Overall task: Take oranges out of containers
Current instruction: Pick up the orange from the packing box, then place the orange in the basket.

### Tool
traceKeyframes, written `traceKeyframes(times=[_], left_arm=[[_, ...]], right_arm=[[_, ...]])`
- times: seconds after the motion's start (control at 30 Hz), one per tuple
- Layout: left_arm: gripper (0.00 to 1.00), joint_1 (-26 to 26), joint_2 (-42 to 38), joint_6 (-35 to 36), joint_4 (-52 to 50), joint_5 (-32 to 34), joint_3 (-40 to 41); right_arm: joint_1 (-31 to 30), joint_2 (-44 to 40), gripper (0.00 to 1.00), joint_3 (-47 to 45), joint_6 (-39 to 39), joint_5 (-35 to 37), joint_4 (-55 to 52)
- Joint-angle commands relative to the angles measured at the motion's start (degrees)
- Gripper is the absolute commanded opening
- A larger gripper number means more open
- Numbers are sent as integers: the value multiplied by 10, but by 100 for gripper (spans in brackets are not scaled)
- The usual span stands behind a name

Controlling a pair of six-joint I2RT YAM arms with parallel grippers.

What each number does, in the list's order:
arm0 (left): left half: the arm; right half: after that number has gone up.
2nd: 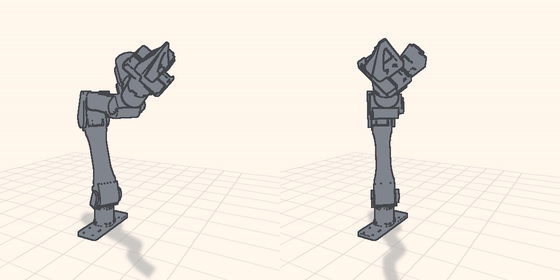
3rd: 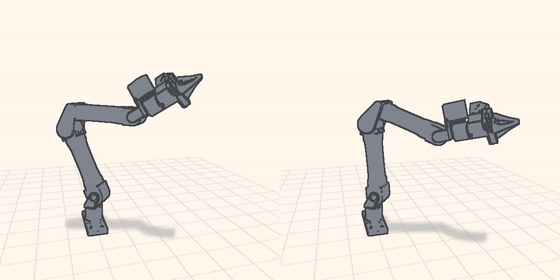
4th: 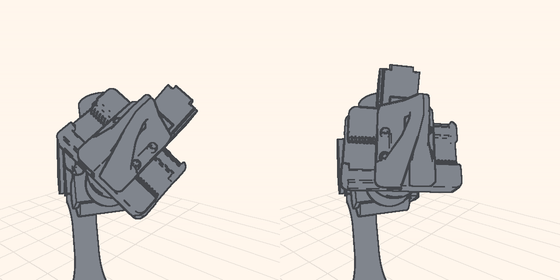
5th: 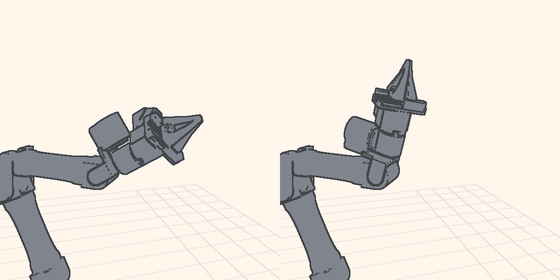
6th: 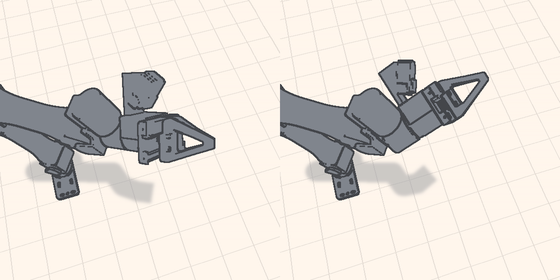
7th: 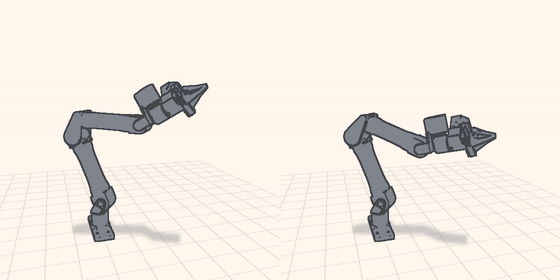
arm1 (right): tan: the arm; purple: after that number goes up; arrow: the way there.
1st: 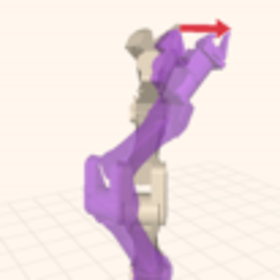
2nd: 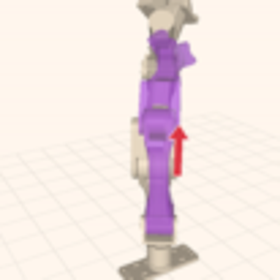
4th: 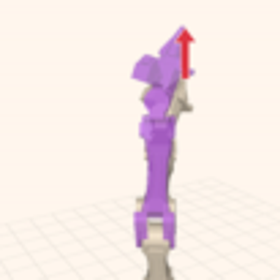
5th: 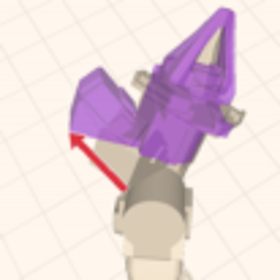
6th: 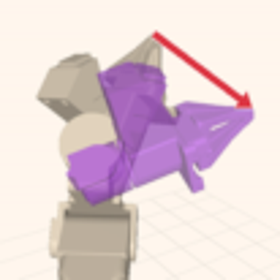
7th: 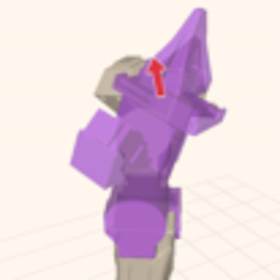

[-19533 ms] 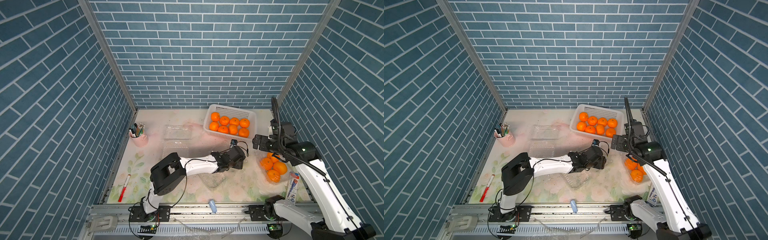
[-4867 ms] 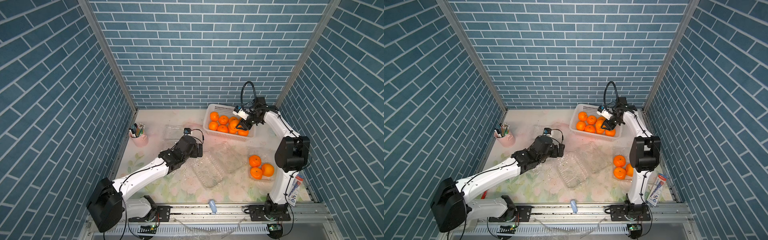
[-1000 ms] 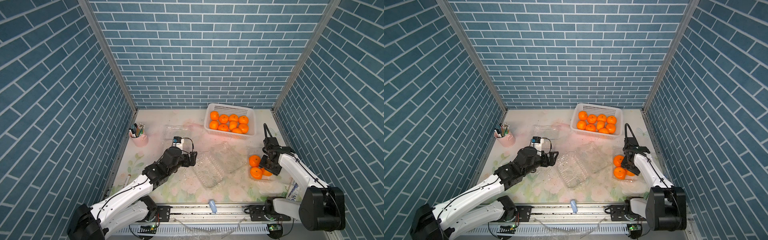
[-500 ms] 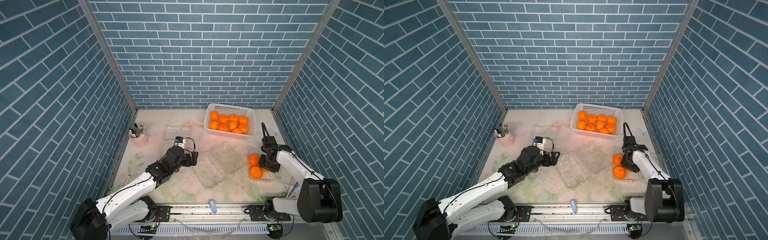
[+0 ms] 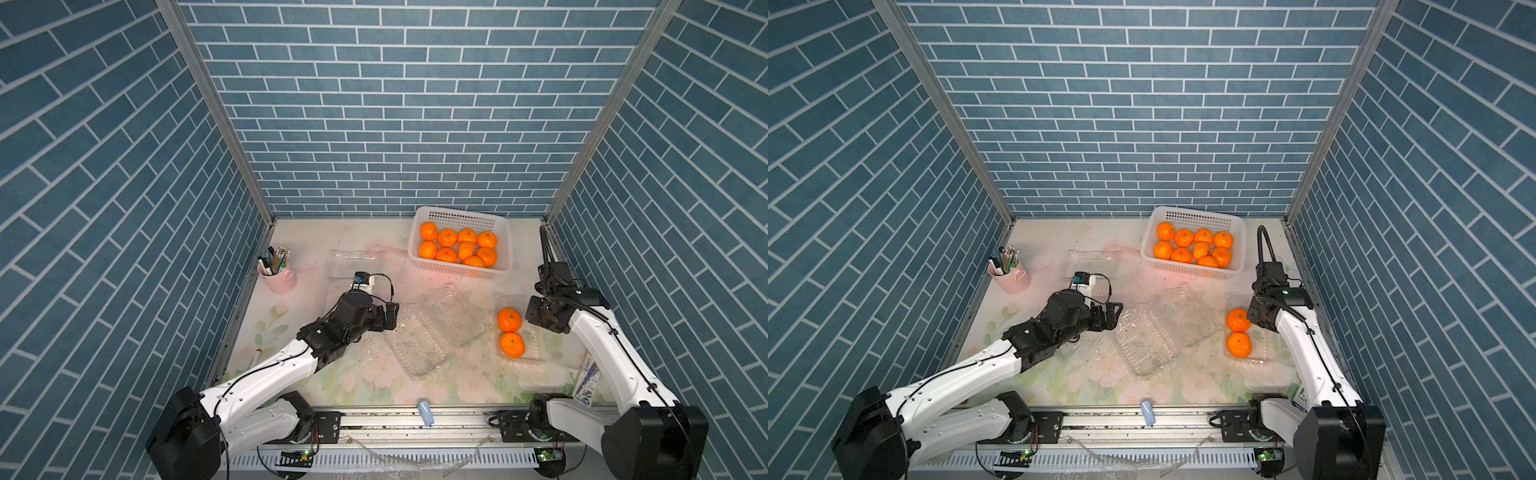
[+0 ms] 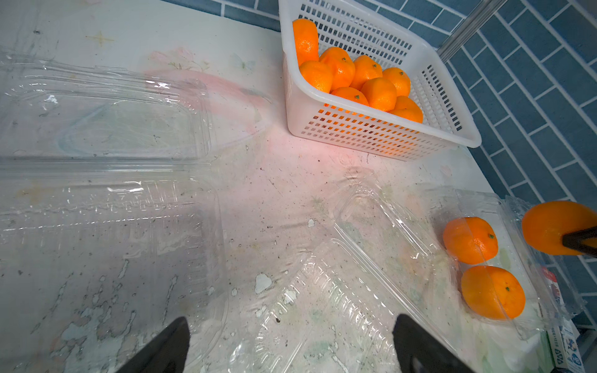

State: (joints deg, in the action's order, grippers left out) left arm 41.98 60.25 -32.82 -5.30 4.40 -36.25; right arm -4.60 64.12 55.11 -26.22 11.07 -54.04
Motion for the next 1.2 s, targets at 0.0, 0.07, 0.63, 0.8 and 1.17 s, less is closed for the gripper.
traceKeyframes(times=[0.0,0.07,0.63,0.8,1.17], left_arm=[[99,-2,4,1,-3,4,-22],[99,-2,6,4,-11,8,-28],[99,-3,36,7,-49,29,-70],[99,-3,46,8,-60,31,-81],[99,-6,48,15,-71,41,-90]], right_arm=[[0,-11,16,47,47,-50,-16],[0,3,16,83,72,-88,-7],[-16,315,14,382,185,-302,62],[-28,411,14,473,241,-350,40],[-80,547,14,640,328,-323,-46]])
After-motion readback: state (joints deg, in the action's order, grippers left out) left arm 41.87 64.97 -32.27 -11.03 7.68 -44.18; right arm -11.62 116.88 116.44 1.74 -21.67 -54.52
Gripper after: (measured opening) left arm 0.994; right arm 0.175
